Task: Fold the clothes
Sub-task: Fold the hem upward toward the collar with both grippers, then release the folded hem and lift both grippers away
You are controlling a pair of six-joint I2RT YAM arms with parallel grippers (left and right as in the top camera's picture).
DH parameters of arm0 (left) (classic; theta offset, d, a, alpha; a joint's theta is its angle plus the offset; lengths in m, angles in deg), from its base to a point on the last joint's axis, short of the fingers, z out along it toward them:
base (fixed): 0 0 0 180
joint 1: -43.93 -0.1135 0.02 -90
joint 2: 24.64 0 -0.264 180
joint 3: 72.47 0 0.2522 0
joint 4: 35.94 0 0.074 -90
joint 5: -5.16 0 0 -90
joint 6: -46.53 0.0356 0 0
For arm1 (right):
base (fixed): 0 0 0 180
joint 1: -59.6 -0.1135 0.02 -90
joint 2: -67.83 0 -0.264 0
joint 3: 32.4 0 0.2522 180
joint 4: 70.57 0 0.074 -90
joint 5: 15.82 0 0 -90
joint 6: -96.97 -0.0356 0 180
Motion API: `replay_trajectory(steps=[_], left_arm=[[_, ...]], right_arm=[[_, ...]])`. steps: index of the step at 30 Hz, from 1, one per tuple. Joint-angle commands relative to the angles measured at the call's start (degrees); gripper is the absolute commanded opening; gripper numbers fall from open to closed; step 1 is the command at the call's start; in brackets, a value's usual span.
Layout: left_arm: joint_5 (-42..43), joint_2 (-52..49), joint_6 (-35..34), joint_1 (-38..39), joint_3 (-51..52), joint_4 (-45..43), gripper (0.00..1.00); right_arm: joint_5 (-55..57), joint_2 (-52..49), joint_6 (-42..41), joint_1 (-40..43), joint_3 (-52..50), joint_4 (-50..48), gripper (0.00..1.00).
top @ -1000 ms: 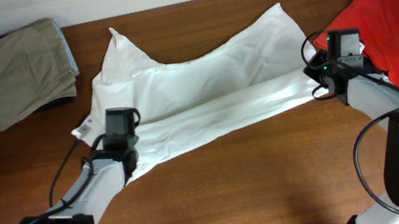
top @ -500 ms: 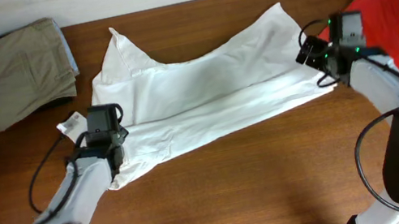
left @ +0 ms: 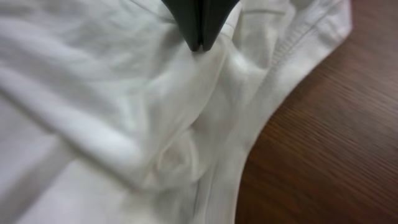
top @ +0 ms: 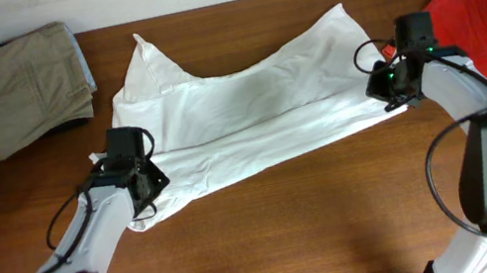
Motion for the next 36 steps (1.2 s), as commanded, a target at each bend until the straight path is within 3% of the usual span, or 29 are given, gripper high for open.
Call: replay_trajectory(steps=[1, 8, 13, 20, 29, 36], left_arm=[[1.84, -3.48, 0.46, -0.13, -0.04, -0.39, 0.01], [0.42, -6.23, 0.46, -0.2, -0.04, -1.49, 0.01], [-7.72, -6.93, -4.33, -1.9, -0.04, 0.83, 0.01], [-7.61, -6.93, -9.44, -9.35, -0.07, 2.38, 0.01], [-7.21, -6.91, -8.68, -18.88, -1.14, 2.19, 0.01], [-7.23, -6.91, -6.86, -21.29, -7.39, 4.44, 0.01]], right_arm=[[-0.37, -3.23, 0.35, -0.31, 0.5, -0.17, 0.04], [3.67, -5.51, -0.17, -0.31, 0.5, 0.17, 0.04], [11.34, -5.51, -8.87, -0.26, 0.5, 4.61, 0.04], [15.17, -5.31, -16.52, -0.26, 0.5, 12.15, 0.04], [15.17, -3.37, -21.86, -0.35, -0.15, 20.87, 0.04], [15.13, 5.99, -23.21, -0.5, -1.42, 26.82, 0.04]])
